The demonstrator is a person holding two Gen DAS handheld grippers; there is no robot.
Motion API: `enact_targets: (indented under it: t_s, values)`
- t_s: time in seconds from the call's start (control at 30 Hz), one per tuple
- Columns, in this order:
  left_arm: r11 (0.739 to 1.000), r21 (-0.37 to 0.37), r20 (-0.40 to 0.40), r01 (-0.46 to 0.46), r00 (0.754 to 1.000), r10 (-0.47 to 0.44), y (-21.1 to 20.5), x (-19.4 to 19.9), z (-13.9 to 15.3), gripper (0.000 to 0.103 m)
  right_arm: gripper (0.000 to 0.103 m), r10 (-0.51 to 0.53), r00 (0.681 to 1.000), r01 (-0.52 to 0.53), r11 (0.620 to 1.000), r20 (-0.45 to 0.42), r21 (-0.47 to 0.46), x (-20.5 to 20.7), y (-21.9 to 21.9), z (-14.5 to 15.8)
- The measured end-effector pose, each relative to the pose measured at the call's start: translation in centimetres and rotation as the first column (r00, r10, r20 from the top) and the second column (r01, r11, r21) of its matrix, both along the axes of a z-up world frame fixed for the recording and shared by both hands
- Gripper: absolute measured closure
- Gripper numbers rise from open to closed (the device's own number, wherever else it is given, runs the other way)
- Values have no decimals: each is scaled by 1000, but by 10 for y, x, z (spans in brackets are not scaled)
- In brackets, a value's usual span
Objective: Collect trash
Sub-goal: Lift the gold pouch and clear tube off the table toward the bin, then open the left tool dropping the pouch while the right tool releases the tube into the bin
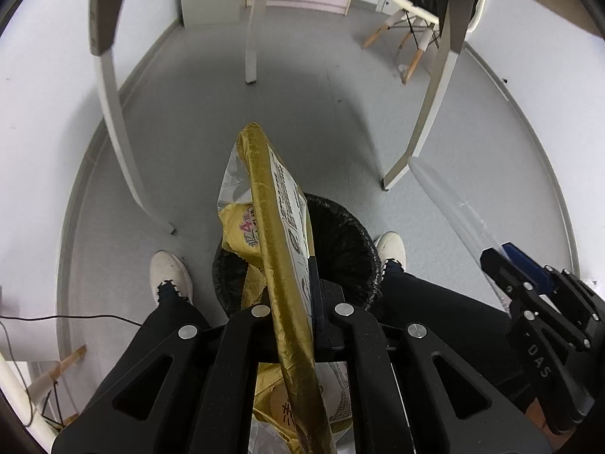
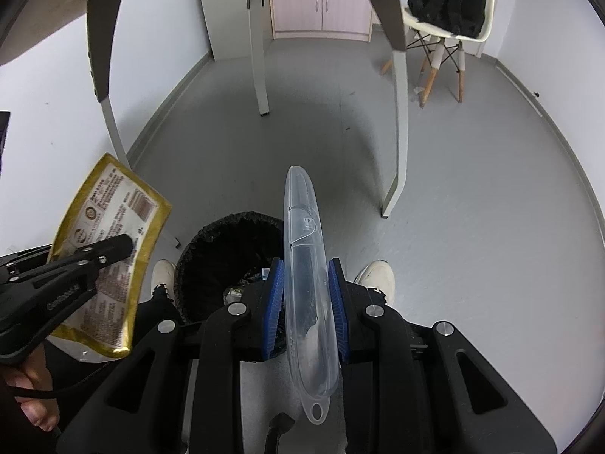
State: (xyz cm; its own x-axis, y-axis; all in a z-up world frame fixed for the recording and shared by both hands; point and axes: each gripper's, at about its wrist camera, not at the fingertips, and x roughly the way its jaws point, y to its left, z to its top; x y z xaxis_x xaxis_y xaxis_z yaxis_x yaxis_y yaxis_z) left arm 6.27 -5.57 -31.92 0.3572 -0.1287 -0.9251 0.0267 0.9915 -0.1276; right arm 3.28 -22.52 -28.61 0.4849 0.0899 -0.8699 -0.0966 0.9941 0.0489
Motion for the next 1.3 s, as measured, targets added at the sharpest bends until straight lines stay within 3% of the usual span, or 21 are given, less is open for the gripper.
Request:
enact_targets:
  t_s: [0.17, 0.5, 0.8, 1.17, 1.3]
  values:
    - [1000, 3, -40, 6, 999, -6, -8, 13, -22, 100, 80, -6, 1000, 6, 1000, -17, -23, 15, -7, -12]
    - [999, 2, -59, 39, 998, -38, -26, 33, -39, 99, 80, -55, 998, 54, 998, -37, -29, 37, -37, -26]
    - [998, 38, -51, 50, 998, -48, -35, 32, -45, 86, 80, -62, 996, 60, 998, -63, -21, 39, -42, -31]
    - [998, 57, -10, 7, 1000, -7, -6, 21, -31, 24, 80, -29, 998, 28, 999, -61, -16, 42, -24, -33]
    - [997, 76, 17, -25, 1000, 24, 15, 12, -24, 13, 80, -1, 998, 1, 1000, -56, -5, 43, -6, -32]
